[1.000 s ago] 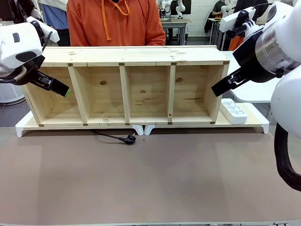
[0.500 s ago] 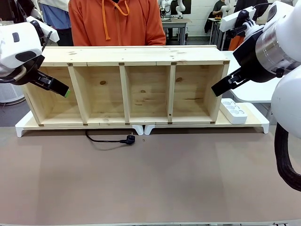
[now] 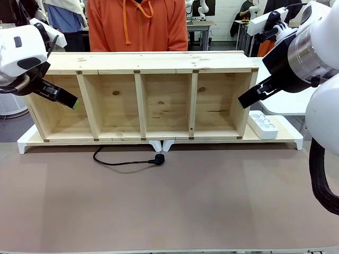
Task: Perform cable management.
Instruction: When the cord part of the Power Cable appears at the lower middle area of the table and stops, grasp the cord part of the Power Cable.
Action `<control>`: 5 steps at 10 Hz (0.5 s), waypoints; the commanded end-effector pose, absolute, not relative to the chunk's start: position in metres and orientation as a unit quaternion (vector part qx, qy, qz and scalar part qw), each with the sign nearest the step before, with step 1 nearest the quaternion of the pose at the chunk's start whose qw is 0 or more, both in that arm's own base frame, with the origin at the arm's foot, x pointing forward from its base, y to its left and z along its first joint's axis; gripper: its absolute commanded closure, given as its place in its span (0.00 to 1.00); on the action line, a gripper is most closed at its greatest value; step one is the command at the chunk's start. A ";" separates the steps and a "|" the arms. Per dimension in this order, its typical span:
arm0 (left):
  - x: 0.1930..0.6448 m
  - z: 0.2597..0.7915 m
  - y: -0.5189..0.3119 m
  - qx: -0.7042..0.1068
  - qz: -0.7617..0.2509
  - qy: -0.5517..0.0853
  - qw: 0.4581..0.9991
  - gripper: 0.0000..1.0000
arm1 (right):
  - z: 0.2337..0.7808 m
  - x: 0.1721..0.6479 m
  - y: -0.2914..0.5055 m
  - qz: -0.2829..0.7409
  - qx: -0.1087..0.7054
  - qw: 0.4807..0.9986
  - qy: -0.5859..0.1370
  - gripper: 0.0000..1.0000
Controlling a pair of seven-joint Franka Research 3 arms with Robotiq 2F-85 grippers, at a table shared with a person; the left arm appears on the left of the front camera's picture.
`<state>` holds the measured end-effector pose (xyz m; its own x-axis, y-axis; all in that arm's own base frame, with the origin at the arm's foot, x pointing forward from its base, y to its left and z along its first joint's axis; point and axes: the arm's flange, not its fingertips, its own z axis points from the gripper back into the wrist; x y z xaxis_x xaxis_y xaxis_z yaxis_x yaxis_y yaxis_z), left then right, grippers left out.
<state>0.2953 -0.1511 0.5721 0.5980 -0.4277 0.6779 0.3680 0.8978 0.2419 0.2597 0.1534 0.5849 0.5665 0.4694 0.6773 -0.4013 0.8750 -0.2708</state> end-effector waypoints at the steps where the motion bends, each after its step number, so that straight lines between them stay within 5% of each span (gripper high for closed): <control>1: 0.293 0.573 -0.151 0.045 -0.225 -0.386 0.893 0.00 | 0.584 0.259 0.154 0.249 -0.046 0.884 -0.392 0.00; 5: 0.293 0.573 -0.151 0.045 -0.225 -0.386 0.893 0.00 | 0.584 0.259 0.154 0.249 -0.046 0.884 -0.392 0.00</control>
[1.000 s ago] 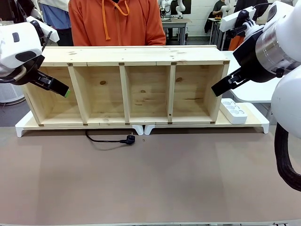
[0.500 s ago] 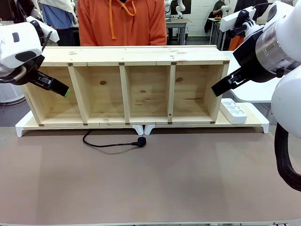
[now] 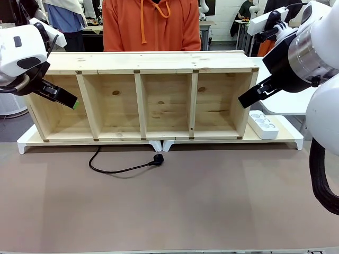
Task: Perform cable management.
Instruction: When the cord part of the Power Cable appears at the lower middle area of the table and stops, grasp the cord part of the Power Cable.
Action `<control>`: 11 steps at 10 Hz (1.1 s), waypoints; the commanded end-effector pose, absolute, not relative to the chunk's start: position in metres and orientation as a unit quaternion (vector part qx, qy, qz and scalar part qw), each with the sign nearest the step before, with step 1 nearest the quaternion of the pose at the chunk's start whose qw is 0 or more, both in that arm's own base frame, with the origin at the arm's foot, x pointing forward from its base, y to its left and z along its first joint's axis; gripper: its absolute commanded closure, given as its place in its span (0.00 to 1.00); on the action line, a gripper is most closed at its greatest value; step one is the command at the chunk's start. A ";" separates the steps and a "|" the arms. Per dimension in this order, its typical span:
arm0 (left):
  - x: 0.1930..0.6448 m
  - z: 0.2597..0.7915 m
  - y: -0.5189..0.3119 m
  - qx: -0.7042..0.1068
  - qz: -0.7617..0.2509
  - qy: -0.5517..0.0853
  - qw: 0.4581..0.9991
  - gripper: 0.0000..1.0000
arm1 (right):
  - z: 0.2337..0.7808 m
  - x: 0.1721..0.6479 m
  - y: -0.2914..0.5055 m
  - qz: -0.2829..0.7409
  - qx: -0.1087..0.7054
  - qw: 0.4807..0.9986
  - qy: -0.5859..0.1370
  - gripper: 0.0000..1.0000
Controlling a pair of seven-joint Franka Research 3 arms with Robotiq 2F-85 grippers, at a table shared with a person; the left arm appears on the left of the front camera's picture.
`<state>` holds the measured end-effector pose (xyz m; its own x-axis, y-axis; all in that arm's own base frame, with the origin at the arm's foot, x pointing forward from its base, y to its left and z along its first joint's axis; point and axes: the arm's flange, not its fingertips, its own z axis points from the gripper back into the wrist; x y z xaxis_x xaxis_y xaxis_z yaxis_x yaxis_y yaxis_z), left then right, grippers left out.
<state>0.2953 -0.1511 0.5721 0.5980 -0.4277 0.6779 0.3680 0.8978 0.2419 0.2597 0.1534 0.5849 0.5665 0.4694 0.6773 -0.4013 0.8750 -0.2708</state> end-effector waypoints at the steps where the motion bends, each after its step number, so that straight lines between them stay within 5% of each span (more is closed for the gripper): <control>1: 0.293 0.573 -0.151 0.045 -0.225 -0.386 0.893 0.00 | 0.584 0.259 0.154 0.249 -0.046 0.884 -0.392 0.00; 11: 0.293 0.573 -0.151 0.045 -0.225 -0.386 0.893 0.00 | 0.584 0.259 0.154 0.249 -0.046 0.884 -0.392 0.00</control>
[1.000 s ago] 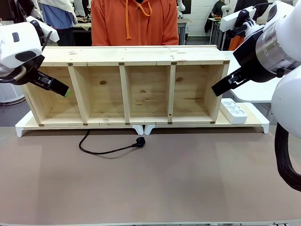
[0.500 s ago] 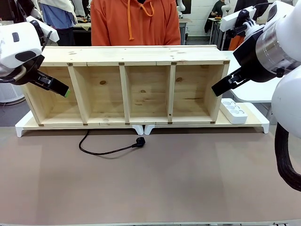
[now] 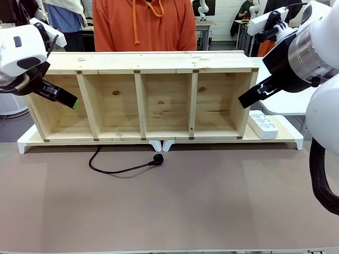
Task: Perform cable management.
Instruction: When the cord part of the Power Cable appears at the lower middle area of the table and stops, grasp the cord part of the Power Cable.
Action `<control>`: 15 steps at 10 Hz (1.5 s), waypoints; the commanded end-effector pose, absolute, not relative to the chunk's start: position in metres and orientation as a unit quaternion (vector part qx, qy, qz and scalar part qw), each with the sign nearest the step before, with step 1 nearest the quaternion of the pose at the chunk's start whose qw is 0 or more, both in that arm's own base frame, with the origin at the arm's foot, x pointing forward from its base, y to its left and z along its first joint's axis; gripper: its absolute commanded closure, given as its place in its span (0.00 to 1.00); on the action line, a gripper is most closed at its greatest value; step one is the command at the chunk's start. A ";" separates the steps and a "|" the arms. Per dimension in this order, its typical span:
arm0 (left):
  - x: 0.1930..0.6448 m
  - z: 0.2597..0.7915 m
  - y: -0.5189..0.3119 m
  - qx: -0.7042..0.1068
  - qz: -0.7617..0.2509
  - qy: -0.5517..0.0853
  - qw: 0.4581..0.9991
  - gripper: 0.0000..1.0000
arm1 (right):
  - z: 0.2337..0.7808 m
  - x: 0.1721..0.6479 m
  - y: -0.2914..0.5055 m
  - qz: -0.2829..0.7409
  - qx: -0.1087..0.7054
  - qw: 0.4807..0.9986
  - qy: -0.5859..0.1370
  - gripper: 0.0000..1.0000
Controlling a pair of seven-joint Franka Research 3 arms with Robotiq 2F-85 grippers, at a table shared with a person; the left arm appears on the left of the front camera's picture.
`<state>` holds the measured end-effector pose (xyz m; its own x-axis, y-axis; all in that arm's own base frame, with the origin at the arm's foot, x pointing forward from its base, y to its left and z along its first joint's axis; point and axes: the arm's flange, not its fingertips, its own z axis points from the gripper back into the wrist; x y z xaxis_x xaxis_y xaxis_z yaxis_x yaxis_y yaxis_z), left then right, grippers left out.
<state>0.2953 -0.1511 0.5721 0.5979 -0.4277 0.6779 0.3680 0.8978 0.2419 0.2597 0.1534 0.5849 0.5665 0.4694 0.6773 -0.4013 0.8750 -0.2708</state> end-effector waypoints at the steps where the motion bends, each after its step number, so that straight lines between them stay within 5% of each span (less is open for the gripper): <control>1: 0.293 0.573 -0.151 0.045 -0.225 -0.386 0.893 0.00 | 0.584 0.259 0.154 0.249 -0.046 0.884 -0.392 0.00; 8: 0.293 0.573 -0.151 0.045 -0.225 -0.386 0.893 0.00 | 0.599 0.284 0.224 0.379 -0.054 0.858 -0.342 0.00; 15: 0.293 0.573 -0.151 0.045 -0.225 -0.386 0.893 0.00 | 0.542 0.330 0.304 0.555 0.020 0.789 -0.262 0.00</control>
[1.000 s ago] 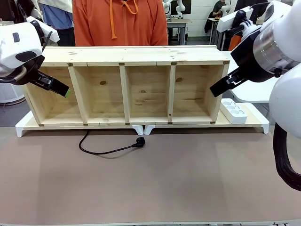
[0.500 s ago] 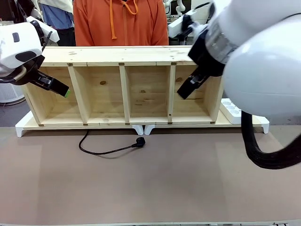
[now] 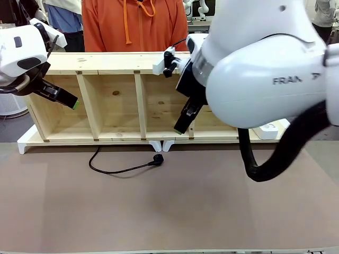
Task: Perform cable management.
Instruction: When the cord part of the Power Cable appears at the lower middle area of the table and stops, grasp the cord part of the Power Cable.
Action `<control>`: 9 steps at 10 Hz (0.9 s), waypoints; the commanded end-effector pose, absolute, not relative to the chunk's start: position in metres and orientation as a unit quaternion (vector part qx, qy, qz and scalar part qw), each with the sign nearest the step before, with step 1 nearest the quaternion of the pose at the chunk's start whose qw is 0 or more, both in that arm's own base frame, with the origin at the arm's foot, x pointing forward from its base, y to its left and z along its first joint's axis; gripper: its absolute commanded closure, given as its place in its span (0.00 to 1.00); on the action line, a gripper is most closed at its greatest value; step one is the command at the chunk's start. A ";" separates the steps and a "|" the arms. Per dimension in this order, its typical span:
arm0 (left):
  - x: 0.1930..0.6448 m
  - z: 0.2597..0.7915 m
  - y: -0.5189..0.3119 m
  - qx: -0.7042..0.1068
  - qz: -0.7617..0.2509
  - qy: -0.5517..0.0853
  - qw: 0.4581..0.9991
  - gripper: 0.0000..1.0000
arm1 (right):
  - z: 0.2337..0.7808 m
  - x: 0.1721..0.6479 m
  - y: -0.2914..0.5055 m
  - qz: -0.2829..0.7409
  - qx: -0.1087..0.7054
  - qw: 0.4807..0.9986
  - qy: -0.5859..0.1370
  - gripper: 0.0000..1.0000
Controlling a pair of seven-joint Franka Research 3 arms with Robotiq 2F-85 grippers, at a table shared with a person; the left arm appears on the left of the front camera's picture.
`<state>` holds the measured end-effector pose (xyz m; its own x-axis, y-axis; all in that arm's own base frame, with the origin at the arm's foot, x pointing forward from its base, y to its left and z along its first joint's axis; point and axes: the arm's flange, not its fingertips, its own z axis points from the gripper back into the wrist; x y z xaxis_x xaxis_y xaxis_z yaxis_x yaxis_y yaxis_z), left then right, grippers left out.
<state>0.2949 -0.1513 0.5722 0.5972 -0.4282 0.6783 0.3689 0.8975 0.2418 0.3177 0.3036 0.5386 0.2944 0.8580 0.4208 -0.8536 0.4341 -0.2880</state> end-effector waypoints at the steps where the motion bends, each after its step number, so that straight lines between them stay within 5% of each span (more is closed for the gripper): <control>1: 0.293 0.573 -0.151 0.045 -0.225 -0.386 0.893 0.00 | 0.535 0.335 0.311 0.560 0.030 0.786 -0.259 0.00; 9: 0.293 0.573 -0.151 0.045 -0.225 -0.386 0.893 0.00 | 0.468 0.373 0.360 0.628 0.075 0.738 -0.235 0.00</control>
<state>0.2947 -0.1515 0.5723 0.5969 -0.4285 0.6783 0.3696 0.8972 0.2415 0.3636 0.3576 0.4681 0.1278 0.8874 0.4430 -0.9534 0.2330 -0.1918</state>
